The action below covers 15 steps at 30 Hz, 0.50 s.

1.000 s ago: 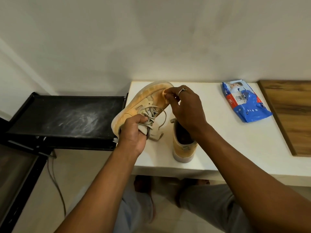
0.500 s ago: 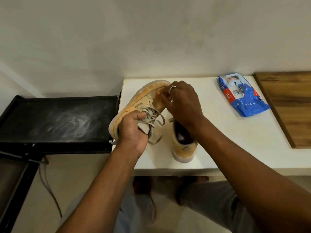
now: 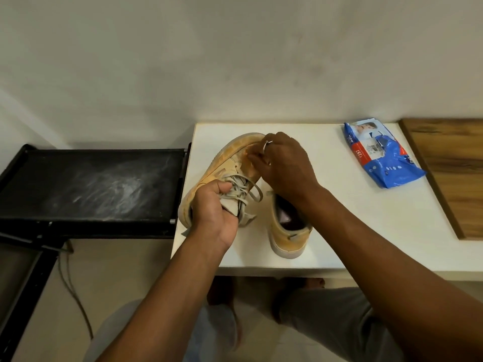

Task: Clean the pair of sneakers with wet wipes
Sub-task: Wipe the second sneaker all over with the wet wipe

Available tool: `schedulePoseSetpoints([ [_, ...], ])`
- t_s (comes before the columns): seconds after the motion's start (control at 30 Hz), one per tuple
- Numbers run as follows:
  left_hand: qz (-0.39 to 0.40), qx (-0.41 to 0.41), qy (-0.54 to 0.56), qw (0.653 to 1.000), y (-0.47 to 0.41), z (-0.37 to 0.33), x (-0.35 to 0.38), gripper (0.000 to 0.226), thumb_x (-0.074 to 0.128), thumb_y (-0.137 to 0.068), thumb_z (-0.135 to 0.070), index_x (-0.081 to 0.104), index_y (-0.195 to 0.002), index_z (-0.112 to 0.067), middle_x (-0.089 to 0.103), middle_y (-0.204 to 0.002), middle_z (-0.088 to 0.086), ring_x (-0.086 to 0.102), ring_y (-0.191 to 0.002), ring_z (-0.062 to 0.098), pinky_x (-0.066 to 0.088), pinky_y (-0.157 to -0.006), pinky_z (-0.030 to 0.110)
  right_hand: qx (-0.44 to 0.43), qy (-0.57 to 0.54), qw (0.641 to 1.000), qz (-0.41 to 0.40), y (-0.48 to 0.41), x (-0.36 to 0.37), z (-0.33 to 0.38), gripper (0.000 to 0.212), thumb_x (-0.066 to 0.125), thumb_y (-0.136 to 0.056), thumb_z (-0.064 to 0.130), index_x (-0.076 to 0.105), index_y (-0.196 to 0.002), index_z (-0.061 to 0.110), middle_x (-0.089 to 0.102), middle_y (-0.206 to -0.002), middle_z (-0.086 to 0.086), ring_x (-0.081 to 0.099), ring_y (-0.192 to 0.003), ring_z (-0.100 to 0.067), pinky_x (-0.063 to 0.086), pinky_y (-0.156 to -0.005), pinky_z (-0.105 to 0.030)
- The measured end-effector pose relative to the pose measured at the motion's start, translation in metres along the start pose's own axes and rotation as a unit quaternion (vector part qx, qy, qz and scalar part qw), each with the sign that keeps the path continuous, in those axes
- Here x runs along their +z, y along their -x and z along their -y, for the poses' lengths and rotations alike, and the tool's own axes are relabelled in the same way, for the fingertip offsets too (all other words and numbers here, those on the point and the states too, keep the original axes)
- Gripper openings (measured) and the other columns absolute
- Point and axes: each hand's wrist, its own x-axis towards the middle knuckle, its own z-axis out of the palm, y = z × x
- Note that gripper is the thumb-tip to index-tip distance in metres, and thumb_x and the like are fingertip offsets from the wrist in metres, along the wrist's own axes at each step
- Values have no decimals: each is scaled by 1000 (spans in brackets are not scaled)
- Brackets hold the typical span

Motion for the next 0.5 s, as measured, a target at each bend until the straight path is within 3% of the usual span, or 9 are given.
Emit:
schedulePoseSetpoints([
  [0.1,-16,9,10,1000,-3,1,-5,47,48,-78,6,56,-123,-3,66,-116,22,67,-102,37,52,-93,49,-39,-25,996,73,1,-3,2,15,66,-88,28,77,-96,21,69,-87,0,59,-84,-20,45,-70,-30],
  [0.23,-37,-7,46,998,-4,6,-5,49,45,-79,4,53,-127,-2,62,-119,24,64,-105,39,51,-94,50,24,52,998,18,-6,-1,-9,25,58,-92,35,77,-93,19,70,-86,-1,60,-84,-24,46,-73,-39],
  [0.37,-66,-18,78,995,-3,12,-6,50,46,-82,2,48,-132,-1,60,-121,24,63,-106,40,50,-95,51,36,2,996,87,-6,0,-11,20,61,-92,32,76,-99,21,70,-94,1,60,-92,-19,45,-74,-31],
  [0.5,-100,-29,91,990,-4,14,-7,53,50,-82,-1,44,-135,-4,58,-120,24,63,-102,39,52,-91,49,42,-45,983,173,-11,-1,-13,18,64,-92,34,76,-103,28,65,-88,12,52,-74,-3,35,-64,-18],
])
